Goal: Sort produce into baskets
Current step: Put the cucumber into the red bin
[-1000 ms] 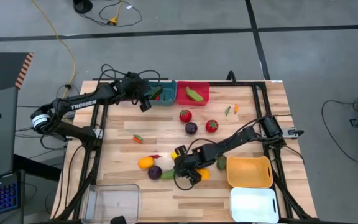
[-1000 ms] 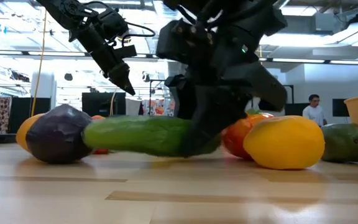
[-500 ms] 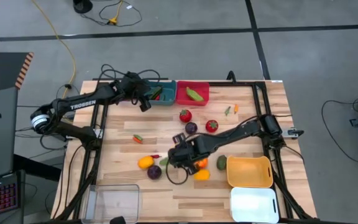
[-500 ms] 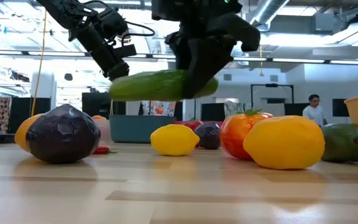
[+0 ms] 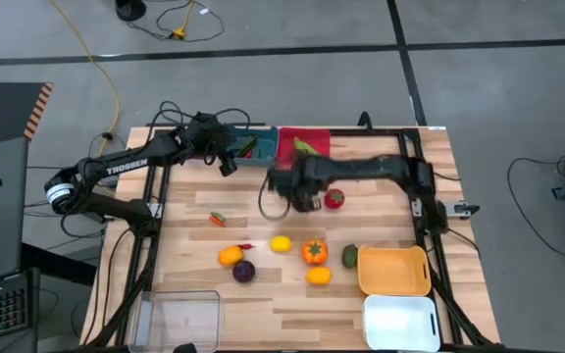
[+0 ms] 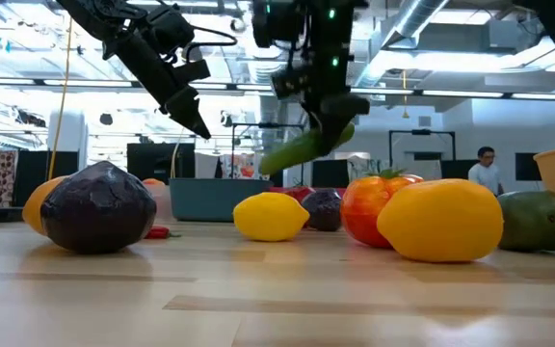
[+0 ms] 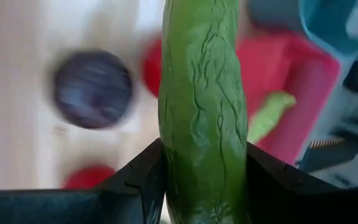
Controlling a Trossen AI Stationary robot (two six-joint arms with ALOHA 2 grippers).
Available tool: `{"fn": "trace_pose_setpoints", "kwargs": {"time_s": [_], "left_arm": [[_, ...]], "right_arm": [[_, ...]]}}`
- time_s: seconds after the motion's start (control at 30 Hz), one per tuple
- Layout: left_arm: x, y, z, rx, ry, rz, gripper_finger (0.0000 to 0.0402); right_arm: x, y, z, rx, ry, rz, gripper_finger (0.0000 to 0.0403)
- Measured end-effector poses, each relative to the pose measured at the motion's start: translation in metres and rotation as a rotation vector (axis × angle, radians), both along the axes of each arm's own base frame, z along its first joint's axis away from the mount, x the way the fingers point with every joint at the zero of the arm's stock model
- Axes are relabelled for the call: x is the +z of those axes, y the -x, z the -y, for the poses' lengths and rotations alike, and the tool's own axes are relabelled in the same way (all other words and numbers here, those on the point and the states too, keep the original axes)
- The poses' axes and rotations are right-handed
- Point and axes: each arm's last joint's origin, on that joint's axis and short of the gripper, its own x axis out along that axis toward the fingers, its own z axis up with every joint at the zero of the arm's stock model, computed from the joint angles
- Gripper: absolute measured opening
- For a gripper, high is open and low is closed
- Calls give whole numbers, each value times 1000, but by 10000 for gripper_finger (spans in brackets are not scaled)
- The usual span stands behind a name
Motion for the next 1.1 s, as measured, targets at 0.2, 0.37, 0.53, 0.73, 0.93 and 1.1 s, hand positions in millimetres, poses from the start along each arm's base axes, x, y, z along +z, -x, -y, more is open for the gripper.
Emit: {"fn": "trace_pose_setpoints", "kwargs": {"time_s": [0.2,0.37,0.53,0.73,0.93,1.1], "left_arm": [[0,0,0,0,0,0,171],[0,0,0,0,0,0,171],[0,0,0,0,0,-1,171],[0,0,0,0,0,-1,171],[0,0,0,0,0,-1,171],[0,0,0,1,0,0,171]], "right_arm": [[0,13,62,-117,2,-22,198],[-1,27,103,-218,1,-19,200],[-1,37,129,-288,2,-12,200],[0,38,139,-347,12,50,212],[0,34,137,-333,20,75,227],[0,32,136,-329,25,92,248]]}}
